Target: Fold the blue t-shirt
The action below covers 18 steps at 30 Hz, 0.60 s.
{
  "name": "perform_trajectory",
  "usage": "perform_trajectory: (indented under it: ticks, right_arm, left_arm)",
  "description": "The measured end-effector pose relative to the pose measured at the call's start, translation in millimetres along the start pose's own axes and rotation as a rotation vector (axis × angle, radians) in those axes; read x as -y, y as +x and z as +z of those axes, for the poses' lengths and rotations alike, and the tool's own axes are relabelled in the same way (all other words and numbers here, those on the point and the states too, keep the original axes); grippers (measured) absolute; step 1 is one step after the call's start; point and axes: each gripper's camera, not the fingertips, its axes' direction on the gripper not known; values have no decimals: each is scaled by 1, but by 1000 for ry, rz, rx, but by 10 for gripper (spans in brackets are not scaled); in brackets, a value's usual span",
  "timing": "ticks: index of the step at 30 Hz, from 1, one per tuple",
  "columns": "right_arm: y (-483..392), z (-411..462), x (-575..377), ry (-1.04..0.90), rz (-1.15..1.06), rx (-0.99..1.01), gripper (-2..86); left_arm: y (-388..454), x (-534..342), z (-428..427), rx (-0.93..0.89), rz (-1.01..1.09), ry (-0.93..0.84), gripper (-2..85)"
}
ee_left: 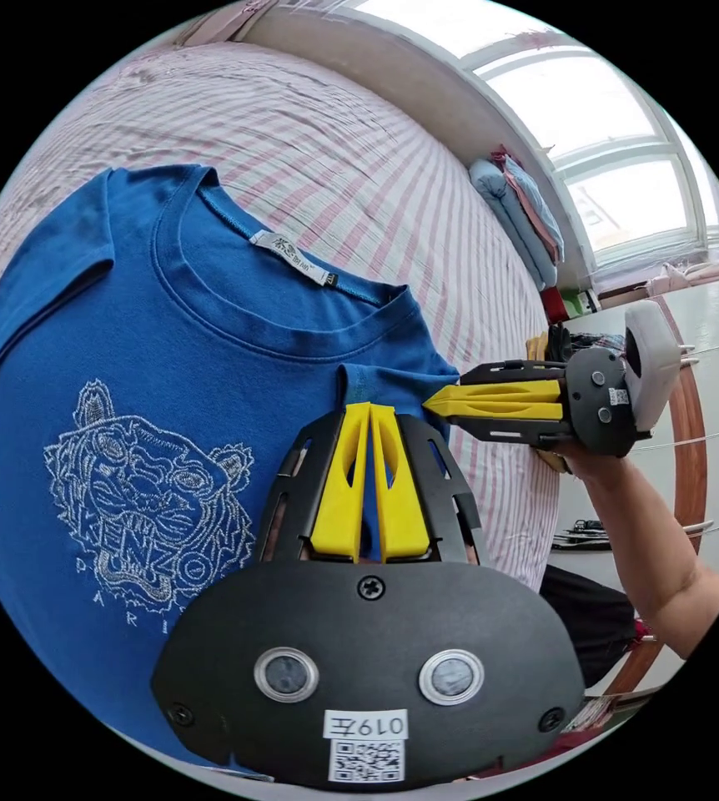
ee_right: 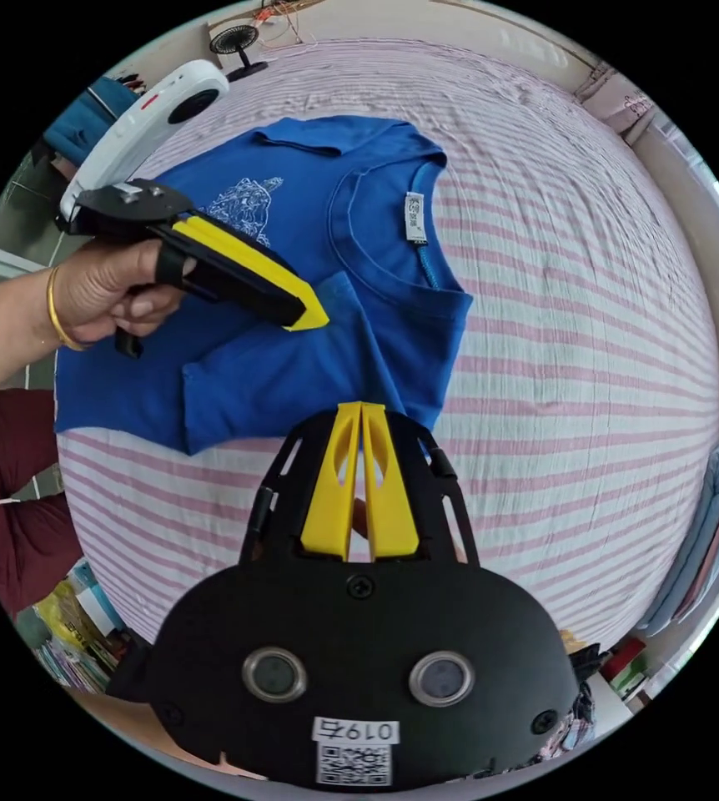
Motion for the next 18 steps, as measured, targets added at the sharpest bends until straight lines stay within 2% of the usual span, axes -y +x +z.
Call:
perform_trajectory:
  ticks: [3, 7, 9, 11, 14, 16, 18]
  right_arm:
    - [-26, -8, -27, 128, 90, 40, -10]
    - [-91, -44, -93, 492, 329, 223, -10]
    - [-142, -59, -123, 597, 423, 232, -10]
    - [-228, -81, -151, 602, 500, 136, -10]
    - [-333, -108, -170, 561, 529, 88, -10]
    - [-388, -124, -171, 549, 476, 131, -9]
    - [-440, -140, -167, 509, 433, 61, -9]
  left_arm:
    - [-11, -18, -23, -22, 10, 29, 10]
    - [-19, -61, -74, -41, 54, 100, 9]
    - [-14, -112, -118, -25, 139, 125, 9]
    - [-6, -156, -152, 50, 202, 115, 9]
    - [9, -227, -204, 133, 269, -8, 9]
    - [14, -259, -236, 95, 238, -56, 9]
    - [21, -284, -277, 70, 181, -60, 9]
